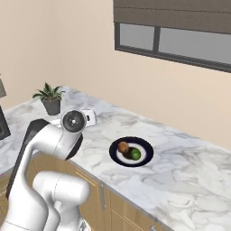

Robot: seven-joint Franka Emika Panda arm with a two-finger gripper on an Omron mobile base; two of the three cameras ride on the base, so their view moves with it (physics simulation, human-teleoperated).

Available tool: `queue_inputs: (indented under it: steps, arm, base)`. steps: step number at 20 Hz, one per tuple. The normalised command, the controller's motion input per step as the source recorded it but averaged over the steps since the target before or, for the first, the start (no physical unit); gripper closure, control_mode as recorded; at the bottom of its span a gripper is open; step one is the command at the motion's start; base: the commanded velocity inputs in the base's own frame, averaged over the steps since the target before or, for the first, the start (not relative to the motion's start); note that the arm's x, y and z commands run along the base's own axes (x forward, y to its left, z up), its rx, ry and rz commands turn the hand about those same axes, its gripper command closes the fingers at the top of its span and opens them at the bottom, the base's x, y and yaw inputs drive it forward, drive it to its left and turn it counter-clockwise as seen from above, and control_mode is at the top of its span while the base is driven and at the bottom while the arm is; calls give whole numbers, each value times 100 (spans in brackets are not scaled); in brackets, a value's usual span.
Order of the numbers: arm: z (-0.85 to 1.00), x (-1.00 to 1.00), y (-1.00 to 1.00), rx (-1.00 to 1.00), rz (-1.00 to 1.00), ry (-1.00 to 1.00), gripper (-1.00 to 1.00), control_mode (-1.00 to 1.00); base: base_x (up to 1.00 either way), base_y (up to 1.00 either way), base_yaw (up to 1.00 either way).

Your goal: Pick the avocado and bread from the counter and place them on the plate. Then pick the jam from the cabinet and place it next to the plate. Lastly close the cabinet door.

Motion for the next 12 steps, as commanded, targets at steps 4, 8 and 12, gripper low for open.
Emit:
queue_inputs:
  steps: [4, 8, 12]
  arm:
    - [-27, 63, -1, 1, -6, 10, 100, -100]
    - [-28, 66, -17, 4, -5, 10, 100, -100]
    - [-36, 60, -36, 10, -3, 5, 100, -100]
  base:
    - [0, 0, 0]
    - [0, 0, 0]
    - [0, 0, 0]
